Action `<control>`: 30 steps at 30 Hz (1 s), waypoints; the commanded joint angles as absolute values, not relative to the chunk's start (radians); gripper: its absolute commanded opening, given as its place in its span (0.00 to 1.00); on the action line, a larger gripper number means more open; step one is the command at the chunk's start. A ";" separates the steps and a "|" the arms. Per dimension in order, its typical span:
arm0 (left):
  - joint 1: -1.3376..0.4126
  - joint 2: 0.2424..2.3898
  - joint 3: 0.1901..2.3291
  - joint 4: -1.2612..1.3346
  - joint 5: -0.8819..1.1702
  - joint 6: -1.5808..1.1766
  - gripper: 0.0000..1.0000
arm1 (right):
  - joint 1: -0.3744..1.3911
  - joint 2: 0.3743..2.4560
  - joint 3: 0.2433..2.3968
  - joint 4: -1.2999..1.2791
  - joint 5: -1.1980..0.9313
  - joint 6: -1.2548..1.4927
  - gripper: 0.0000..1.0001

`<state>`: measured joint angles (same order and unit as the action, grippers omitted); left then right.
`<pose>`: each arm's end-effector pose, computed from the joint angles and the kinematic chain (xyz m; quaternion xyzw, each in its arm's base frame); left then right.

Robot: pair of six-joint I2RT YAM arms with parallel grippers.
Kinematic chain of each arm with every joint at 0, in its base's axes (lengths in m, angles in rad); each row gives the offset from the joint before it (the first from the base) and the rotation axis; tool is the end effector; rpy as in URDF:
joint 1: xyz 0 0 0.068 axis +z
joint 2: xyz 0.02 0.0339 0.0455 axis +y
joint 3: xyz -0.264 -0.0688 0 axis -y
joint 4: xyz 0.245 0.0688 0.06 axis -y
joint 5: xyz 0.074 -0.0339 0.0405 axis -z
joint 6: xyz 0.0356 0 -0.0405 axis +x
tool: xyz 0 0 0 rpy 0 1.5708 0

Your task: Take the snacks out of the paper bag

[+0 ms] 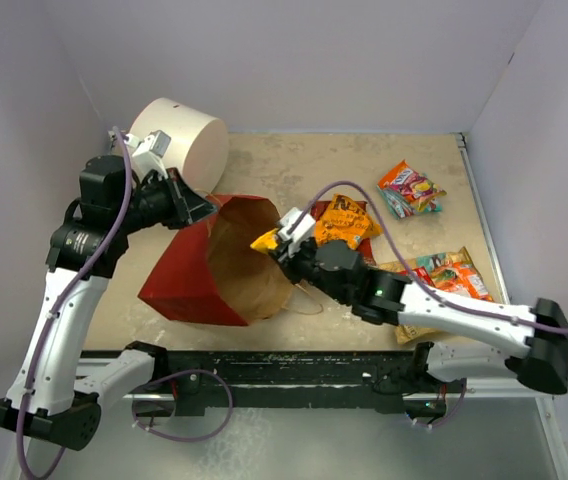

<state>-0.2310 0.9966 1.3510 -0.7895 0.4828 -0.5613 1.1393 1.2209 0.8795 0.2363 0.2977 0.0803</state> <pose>0.1727 -0.0576 0.4320 -0.0078 0.8286 -0.3874 0.4040 0.1299 0.2571 0.3247 -0.2857 0.6845 0.2885 0.6055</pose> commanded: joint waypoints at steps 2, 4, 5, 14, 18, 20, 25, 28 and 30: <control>-0.226 1.037 1.383 -0.555 0.571 -0.700 0.00 | 1.132 1.016 0.961 -0.035 0.553 0.067 0.12; -0.227 1.063 1.390 -0.492 0.591 -0.741 0.00 | 1.097 0.991 1.015 -0.065 0.635 0.063 0.12; -0.226 1.076 1.399 -0.463 0.602 -0.762 0.00 | 1.067 0.992 1.056 -0.086 0.640 0.064 0.12; -0.220 1.130 1.602 -0.626 0.553 -0.732 0.00 | 0.801 1.106 1.200 -0.112 0.536 0.160 0.12; -0.215 1.077 1.586 -0.672 0.540 -0.784 0.00 | 0.760 1.149 1.227 -0.095 0.517 0.200 0.12; -0.214 1.059 1.533 -0.611 0.562 -0.836 0.00 | 0.736 1.169 1.241 -0.098 0.511 0.229 0.13; -0.199 1.039 1.297 -0.343 0.612 -0.963 0.00 | 0.689 1.217 1.254 -0.109 0.480 0.279 0.13; -0.155 1.025 1.220 -0.356 0.624 -0.919 0.00 | 0.676 1.232 1.254 -0.104 0.462 0.301 0.13; -0.115 0.997 1.217 -0.453 0.614 -0.848 0.00 | 0.667 1.239 1.253 -0.103 0.454 0.319 0.13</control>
